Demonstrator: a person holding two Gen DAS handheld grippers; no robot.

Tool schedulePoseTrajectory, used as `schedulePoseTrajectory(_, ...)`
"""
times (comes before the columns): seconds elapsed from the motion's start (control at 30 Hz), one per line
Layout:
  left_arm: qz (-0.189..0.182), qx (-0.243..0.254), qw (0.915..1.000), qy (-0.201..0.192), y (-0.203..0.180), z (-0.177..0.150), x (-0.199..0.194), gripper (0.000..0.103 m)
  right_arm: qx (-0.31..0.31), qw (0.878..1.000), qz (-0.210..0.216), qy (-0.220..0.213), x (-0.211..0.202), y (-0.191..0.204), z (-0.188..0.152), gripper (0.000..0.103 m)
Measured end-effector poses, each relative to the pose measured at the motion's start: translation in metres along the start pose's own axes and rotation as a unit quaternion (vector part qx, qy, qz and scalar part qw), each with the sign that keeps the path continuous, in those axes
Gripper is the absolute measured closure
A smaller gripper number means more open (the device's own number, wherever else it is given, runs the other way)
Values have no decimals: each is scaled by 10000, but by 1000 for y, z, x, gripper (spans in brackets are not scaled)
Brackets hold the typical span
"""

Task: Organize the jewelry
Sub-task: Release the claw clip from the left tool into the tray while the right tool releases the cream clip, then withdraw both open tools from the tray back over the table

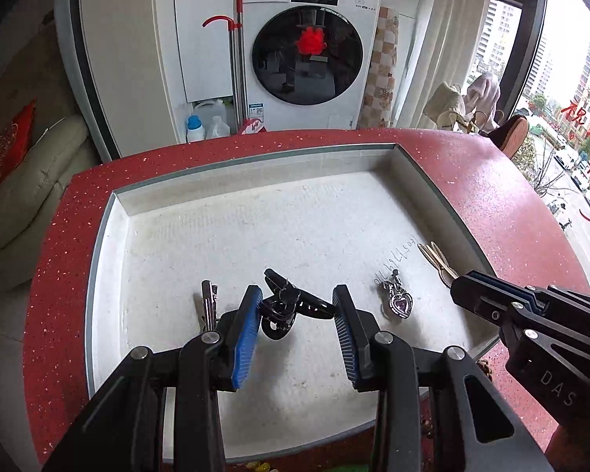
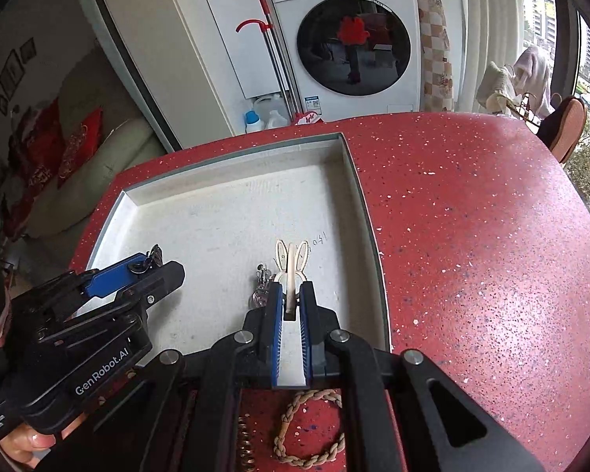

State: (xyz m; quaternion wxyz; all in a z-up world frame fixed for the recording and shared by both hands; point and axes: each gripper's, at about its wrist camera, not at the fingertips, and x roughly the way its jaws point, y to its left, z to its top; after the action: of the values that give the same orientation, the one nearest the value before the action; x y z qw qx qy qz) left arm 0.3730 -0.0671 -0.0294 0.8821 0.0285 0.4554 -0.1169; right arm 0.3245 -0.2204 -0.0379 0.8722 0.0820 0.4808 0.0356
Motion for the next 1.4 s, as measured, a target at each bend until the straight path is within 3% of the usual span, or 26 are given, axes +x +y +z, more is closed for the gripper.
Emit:
schedulePoseTrajectory(0.27,398,267,9986,210,-10,-10,21,47,16,9998,9,205,14,0,-7,94)
schedulePoseTrajectory(0.37,546,366,9977,145,-14,-10,22,36,-9,9998,1,223,15,-1,-10,93)
schedulePoseTrajectory(0.47,561,355,9977,142,-14,-11,21,36,33,9997,49,257,15,-1,-9,91)
schedulePoseTrajectory(0.63,527,299,9980,172,-11,-13,17,36,218,9994,258,82,1,-4,-7,67)
schedulePoseTrajectory(0.93,457,46,9989,-86,-1,-10,-6,35,476,9978,366,-284,-33,-11,-4,62)
schedulePoseTrajectory(0.97,455,32,9989,-127,-1,-10,-9,28,495,9977,377,-275,-35,-11,-5,61)
schedulePoseTrajectory(1.03,483,9,9986,-224,1,-10,-16,0,513,9976,375,-273,-39,-11,-8,60)
schedulePoseTrajectory(1.1,544,13,9977,-412,1,-11,-26,0,509,9977,364,-272,-42,-12,-10,59)
schedulePoseTrajectory(1.27,593,74,9973,-436,4,-15,-41,0,574,9971,413,-268,-52,-13,-17,54)
schedulePoseTrajectory(1.4,594,-7,9967,-549,12,-21,-63,0,510,9967,498,-396,-68,-8,-24,40)
